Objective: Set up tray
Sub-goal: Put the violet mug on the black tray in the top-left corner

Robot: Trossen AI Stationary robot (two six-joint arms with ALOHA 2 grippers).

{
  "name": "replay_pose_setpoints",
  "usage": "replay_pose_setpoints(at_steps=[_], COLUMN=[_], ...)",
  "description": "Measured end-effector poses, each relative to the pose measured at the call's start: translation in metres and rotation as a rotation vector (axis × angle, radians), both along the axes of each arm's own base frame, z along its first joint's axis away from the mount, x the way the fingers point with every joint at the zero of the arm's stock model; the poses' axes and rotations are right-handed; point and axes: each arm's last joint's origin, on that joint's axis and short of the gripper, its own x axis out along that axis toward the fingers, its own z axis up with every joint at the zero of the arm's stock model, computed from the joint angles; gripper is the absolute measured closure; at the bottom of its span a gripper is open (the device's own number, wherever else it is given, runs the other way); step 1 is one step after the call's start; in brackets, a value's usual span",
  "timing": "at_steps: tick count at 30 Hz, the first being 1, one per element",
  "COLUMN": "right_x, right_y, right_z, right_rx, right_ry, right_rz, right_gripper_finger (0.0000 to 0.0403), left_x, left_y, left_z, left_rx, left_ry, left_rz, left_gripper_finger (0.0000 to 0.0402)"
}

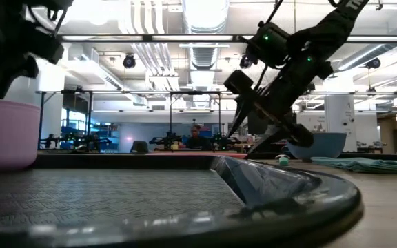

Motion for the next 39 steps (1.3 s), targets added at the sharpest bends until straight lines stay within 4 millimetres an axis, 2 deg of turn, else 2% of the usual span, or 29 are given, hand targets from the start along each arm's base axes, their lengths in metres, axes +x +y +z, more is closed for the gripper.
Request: replay_pose_setpoints(at_steps=[7, 11, 14, 19, 23, 27, 31, 39], right_x=[0.009, 0.018, 0.023, 0.026, 0.022, 0.017, 0.015, 0.014], right_y=[-0.004, -0.008, -0.011, -0.012, -0.011, -0.010, -0.010, -0.010], right_z=[0.015, 0.022, 0.023, 0.025, 0.024, 0.023, 0.021, 0.021], right_rx=[-0.128, -0.182, -0.197, -0.192, -0.186, -0.175, -0.169, -0.184], right_ry=[-0.048, -0.066, -0.069, -0.023, 0.039, 0.086, 0.114, 0.118], right_rz=[0.103, 0.139, 0.148, 0.158, 0.175, 0.184, 0.193, 0.213], right_gripper_finger=[0.0174, 0.0174, 0.0174, 0.0174, 0.0174, 0.0174, 0.0174, 0.0174], left_x=[0.011, 0.032, 0.054, 0.088, 0.111, 0.126, 0.125, 0.100], left_y=[0.001, 0.000, 0.000, 0.010, 0.018, 0.022, 0.019, 0.006], left_z=[0.040, 0.050, 0.035, -0.006, -0.026, -0.037, -0.043, -0.048], left_rx=[0.066, 0.153, 0.171, 0.221, 0.187, 0.154, 0.100, 0.057], left_ry=[-0.173, -0.365, -0.364, -0.146, -0.045, 0.016, 0.086, 0.190], left_rz=[0.041, 0.077, 0.051, 0.082, 0.117, 0.139, 0.158, 0.175], left_gripper_finger=[0.0321, 0.0321, 0.0321, 0.0321, 0.0321, 0.0321, 0.0321, 0.0321])
